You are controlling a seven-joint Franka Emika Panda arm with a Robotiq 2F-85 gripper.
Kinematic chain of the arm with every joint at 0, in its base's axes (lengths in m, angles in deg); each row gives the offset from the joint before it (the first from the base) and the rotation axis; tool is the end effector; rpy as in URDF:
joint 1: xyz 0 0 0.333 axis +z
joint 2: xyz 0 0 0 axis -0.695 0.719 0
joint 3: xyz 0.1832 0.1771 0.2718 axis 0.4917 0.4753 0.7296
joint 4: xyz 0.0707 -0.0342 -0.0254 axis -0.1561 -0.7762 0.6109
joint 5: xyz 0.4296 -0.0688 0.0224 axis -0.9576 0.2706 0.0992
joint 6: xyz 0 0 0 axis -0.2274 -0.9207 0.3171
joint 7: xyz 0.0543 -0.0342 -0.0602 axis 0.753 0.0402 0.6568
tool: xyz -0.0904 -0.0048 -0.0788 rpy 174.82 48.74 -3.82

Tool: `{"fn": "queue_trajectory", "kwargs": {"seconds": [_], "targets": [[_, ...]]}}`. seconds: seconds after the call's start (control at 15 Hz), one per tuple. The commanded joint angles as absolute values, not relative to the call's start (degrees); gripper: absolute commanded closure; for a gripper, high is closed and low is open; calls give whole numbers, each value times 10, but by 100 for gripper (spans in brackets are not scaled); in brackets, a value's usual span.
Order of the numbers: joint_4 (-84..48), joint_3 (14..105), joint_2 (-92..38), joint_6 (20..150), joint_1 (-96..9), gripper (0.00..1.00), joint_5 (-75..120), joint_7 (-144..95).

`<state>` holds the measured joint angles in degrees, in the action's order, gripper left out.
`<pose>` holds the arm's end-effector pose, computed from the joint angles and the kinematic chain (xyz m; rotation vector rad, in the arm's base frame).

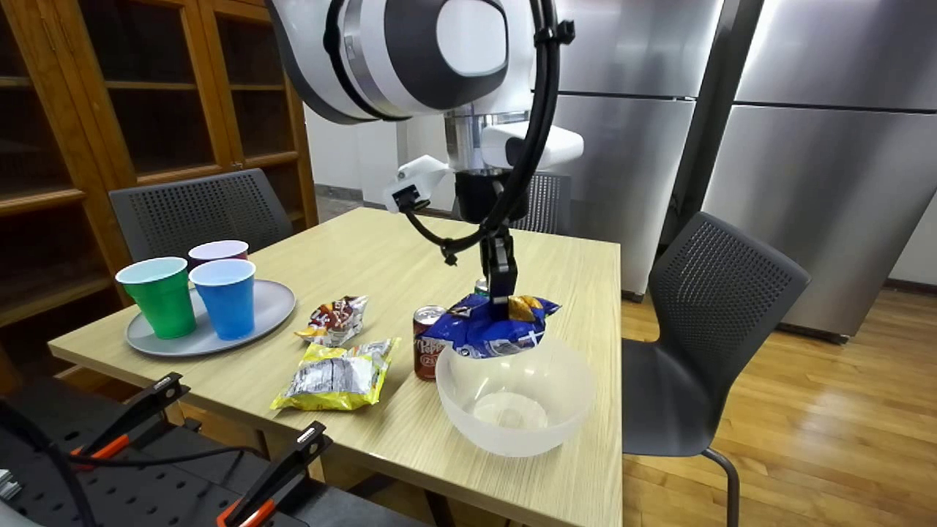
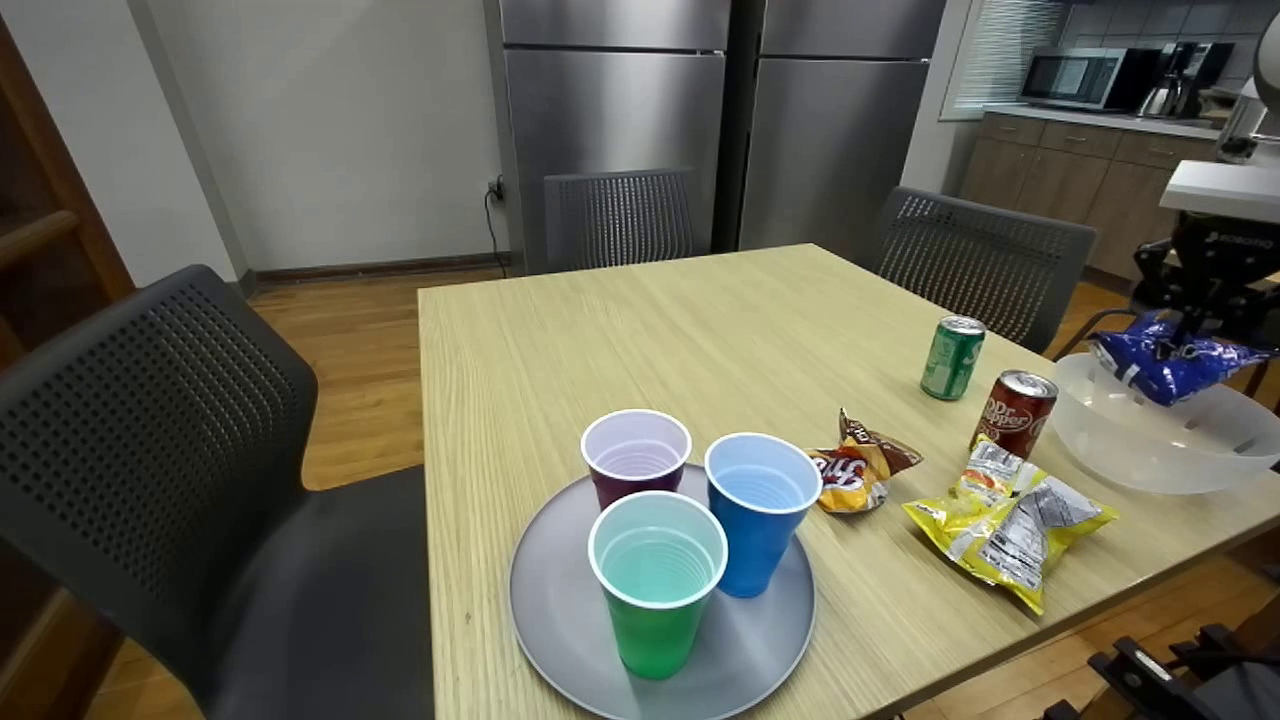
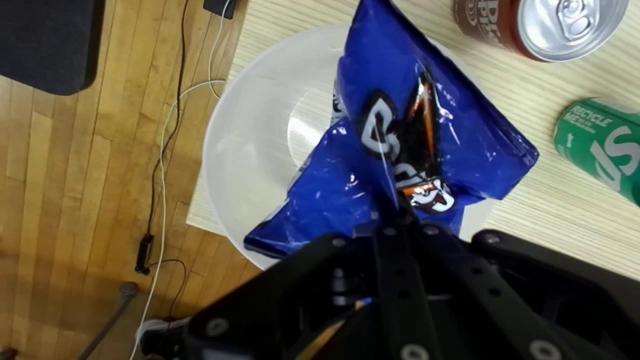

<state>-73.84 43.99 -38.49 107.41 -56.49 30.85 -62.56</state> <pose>0.4090 -0.2473 0.2434 2.5820 -1.5936 0.1345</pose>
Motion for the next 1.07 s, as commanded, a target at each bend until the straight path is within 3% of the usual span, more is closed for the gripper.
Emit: {"fn": "queue_trajectory", "kwargs": {"seconds": [0.0,1.0], "targets": [[-714,436,-348,1059,-568,100,286,-643],[-581,426,-181,1010,-550,100,142,-642]]}}
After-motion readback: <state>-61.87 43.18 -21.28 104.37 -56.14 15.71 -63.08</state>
